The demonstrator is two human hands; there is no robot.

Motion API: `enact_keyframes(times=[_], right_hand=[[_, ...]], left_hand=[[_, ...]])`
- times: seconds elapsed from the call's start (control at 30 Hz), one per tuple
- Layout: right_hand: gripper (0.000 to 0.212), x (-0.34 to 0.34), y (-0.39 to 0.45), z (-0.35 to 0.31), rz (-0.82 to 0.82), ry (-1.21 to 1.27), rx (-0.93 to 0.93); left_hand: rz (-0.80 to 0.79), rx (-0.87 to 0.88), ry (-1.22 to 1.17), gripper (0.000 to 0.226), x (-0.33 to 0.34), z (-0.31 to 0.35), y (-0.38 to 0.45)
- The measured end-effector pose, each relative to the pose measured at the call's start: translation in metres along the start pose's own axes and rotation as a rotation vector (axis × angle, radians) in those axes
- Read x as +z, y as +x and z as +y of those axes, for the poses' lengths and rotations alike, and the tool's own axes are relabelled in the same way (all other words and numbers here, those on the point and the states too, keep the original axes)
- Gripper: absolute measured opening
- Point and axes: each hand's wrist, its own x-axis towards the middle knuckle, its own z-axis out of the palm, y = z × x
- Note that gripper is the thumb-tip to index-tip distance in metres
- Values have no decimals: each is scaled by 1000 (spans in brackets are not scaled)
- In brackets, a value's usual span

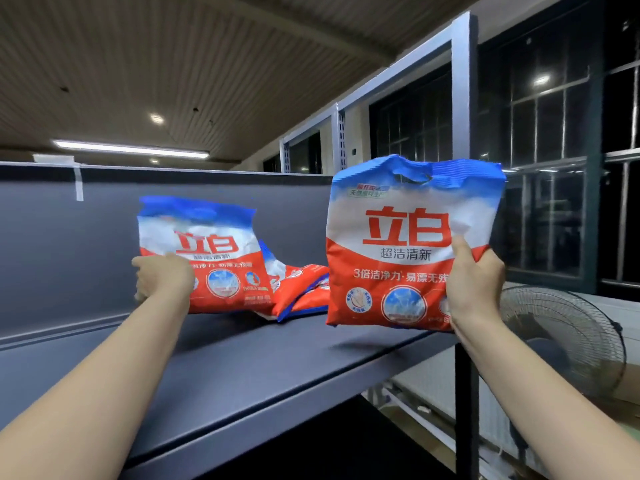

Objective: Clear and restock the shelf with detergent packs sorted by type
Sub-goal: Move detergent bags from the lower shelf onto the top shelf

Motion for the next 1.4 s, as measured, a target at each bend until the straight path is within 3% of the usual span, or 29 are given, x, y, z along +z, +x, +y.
enact_keyframes(times=[0.1, 0.17, 0.23, 0.37, 0.47, 0.53, 0.57, 0.6, 0.7, 0.83, 1.0, 1.13, 1.27, 1.4], right_hand=[[24, 29, 16, 15, -37, 12, 60], [25, 53, 25, 25, -88, 45, 116], [23, 79, 32, 30, -95, 58, 150], [26, 133, 49, 30, -70, 92, 168], [34, 170, 52, 40, -199, -36, 226], [68, 183, 44, 58, -399, -232, 186], [86, 183, 40, 68, -477, -380, 94], [91, 182, 37, 76, -513, -530, -31], [54, 173, 32, 85, -676, -750, -338], [71, 166, 28, 94, -982, -965, -415], [67, 152, 24, 96, -1011, -886, -368], [67, 132, 17, 87, -987, -846, -443], [62, 108, 10, 74, -1017, -794, -451], [52, 85, -5, 63, -1090, -722, -451]], left_hand=[[-307, 3, 344, 98, 13, -23, 17], [-657, 152, 499, 93, 11, -32, 11], [-822, 297, 650, 84, 11, -35, -1], [-792, 356, 732, 86, 19, -36, -4], [-759, 366, 736, 84, 24, -39, -3], [-712, 405, 756, 79, 24, -39, -8], [-676, 424, 751, 77, 26, -40, -7], [-641, 436, 749, 76, 27, -41, -5], [-525, 397, 789, 82, 29, -44, -5], [-407, 332, 908, 73, 30, -44, -9], [-446, 322, 864, 67, 28, -42, -19], [-353, 375, 796, 34, 18, -36, -36], [-308, 398, 791, 19, -4, -30, -60], [-217, 406, 821, 30, -34, -28, -90]])
